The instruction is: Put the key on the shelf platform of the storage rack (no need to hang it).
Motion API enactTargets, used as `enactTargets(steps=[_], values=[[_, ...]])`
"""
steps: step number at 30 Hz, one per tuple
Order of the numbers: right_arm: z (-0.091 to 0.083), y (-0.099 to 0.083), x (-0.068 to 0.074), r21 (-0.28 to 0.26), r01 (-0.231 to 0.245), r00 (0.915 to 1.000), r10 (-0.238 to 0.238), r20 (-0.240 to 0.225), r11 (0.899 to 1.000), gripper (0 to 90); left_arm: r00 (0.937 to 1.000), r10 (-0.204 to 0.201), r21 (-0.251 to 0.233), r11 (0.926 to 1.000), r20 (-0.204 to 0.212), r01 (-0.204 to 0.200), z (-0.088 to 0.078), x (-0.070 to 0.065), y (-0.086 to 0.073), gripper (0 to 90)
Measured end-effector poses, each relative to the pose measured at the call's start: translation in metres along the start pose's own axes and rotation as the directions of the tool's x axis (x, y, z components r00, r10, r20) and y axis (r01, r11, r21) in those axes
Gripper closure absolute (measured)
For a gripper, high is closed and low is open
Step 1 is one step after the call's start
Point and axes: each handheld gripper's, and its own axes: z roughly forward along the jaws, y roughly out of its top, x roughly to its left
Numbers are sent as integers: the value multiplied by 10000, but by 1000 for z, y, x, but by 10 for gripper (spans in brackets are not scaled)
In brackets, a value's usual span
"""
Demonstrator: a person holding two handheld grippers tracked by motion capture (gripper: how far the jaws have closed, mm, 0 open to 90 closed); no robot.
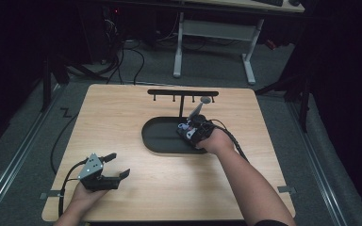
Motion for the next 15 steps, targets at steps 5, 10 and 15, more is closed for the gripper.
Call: enactTargets(steps=[5,10,15], values=[[0,0,1,-66,-25,10000,25,30,10000,371,10000,6,2,10000,-4,-6,0,0,0,165],[-1,-1,0,-230,-103,9998,98,-186,9997,305,10000,-8,-3,10000,-14,8,0,0,0,162],[-7,-2,-3,-452,-281,9994,271,-231,9986,287,10000,40,46,10000,-19,-40,1,-1,0,161]])
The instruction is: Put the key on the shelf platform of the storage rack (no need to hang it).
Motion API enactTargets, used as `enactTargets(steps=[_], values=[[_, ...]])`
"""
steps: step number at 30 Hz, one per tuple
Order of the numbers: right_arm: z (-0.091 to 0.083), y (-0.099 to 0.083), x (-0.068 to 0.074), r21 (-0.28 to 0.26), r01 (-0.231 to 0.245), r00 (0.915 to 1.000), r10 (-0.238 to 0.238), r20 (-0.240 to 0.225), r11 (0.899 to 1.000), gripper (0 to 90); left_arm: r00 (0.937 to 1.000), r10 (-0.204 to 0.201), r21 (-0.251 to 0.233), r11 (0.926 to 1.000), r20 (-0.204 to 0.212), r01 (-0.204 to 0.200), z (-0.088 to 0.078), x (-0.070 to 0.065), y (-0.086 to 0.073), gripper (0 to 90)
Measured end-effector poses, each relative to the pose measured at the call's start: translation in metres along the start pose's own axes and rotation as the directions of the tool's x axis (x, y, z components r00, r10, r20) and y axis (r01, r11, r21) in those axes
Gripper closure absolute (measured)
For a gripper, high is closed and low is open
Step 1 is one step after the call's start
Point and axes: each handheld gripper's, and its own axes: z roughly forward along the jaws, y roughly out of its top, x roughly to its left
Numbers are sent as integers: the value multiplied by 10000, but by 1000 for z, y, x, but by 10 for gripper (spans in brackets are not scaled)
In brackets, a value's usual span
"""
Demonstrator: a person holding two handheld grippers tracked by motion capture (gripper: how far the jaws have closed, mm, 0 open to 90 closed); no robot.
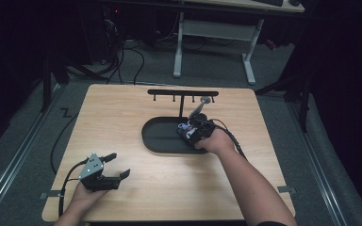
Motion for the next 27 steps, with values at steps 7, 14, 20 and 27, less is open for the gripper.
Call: enactTargets(steps=[7,14,20,27], values=[[-8,-2,-1,-266,17,9999,-14,136,9996,272,10000,-7,10,10000,-1,7,0,0,0,161],[-21,-7,3,-631,-72,9998,82,154,9980,271,10000,10,0,10000,15,-10,0,0,0,161],[-29,-18,2,-932,-164,9998,172,85,9955,270,10000,-20,28,10000,20,20,0,1,0,161],[-40,-39,-1,-1317,-464,9988,479,82,9902,268,10000,-10,41,10000,5,10,1,1,0,162]])
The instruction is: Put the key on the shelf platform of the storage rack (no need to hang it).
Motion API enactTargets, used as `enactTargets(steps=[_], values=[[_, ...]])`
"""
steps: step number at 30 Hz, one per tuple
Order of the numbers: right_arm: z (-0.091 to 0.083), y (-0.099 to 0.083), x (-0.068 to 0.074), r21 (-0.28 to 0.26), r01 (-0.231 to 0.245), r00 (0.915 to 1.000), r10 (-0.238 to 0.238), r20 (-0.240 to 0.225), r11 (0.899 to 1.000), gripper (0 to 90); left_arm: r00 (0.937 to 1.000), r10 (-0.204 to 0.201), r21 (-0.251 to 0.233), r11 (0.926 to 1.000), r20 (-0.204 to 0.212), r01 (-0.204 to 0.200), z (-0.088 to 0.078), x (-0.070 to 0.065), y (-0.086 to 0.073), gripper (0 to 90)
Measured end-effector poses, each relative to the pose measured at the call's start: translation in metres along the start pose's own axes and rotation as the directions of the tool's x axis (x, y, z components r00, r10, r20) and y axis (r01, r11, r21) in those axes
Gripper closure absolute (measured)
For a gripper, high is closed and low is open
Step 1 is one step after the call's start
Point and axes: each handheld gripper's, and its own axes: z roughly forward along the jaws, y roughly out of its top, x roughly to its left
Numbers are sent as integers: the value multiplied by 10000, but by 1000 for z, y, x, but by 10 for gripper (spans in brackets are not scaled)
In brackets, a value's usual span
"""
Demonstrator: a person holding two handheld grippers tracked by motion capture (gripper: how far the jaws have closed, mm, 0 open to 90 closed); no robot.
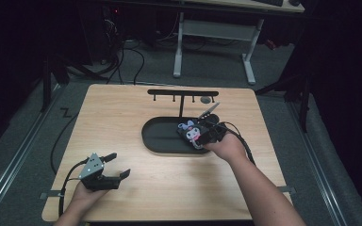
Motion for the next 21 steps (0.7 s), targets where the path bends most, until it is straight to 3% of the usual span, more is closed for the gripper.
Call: enactTargets(steps=[2,5,7,13,21], values=[[-3,-6,2,45,118,9997,-119,213,9999,267,10000,-3,15,10000,3,3,0,0,0,162],[-6,-16,1,-202,148,9999,-148,3,9997,269,10000,12,39,10000,4,-12,0,0,0,162],[-7,-22,3,-152,310,9994,-307,161,9994,265,10000,22,44,10000,-2,-22,0,0,0,162],[-9,-45,6,-947,143,9999,-151,-82,9954,268,10000,44,73,10000,-13,-44,0,0,0,162],[-3,-86,11,-2102,32,10000,-41,-35,9777,287,10000,42,127,9999,-42,-42,0,0,0,162]])
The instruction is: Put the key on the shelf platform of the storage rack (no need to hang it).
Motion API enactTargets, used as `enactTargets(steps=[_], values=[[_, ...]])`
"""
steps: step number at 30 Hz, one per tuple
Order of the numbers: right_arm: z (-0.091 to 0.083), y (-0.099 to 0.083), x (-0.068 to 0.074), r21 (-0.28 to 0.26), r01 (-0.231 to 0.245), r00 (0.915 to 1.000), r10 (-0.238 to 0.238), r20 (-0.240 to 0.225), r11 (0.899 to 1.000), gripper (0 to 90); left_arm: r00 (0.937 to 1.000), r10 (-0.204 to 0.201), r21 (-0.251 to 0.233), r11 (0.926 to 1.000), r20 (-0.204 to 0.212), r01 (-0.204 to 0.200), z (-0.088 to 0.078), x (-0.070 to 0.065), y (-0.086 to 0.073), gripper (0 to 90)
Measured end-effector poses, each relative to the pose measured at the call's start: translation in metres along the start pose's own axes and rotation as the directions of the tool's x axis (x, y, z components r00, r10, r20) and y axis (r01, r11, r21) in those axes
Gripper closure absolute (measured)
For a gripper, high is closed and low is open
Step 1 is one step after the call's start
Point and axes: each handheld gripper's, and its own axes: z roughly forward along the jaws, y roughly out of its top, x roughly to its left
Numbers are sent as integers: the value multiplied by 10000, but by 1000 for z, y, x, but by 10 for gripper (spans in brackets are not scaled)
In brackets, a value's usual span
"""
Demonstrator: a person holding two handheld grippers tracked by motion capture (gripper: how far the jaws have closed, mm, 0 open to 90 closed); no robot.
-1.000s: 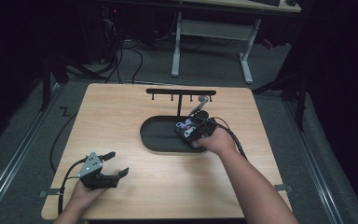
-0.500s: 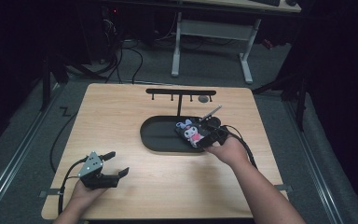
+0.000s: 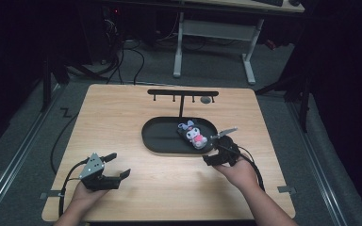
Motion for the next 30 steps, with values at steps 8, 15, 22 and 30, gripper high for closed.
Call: enactTargets(steps=[8,15,22,30], values=[[3,-51,5,-1333,-202,9996,229,192,9909,295,10000,28,11,10000,-36,-28,1,-1,0,165],[3,-97,10,-2717,-432,9984,511,223,9614,304,10000,35,18,10000,-47,-35,1,-1,0,166],[-6,-123,21,-3999,-225,9983,418,396,9163,306,10000,40,32,10000,-23,-40,1,-1,0,166],[-19,-127,13,-4531,-126,9982,381,472,8914,277,10000,34,67,10000,-93,-34,1,-1,0,166]])
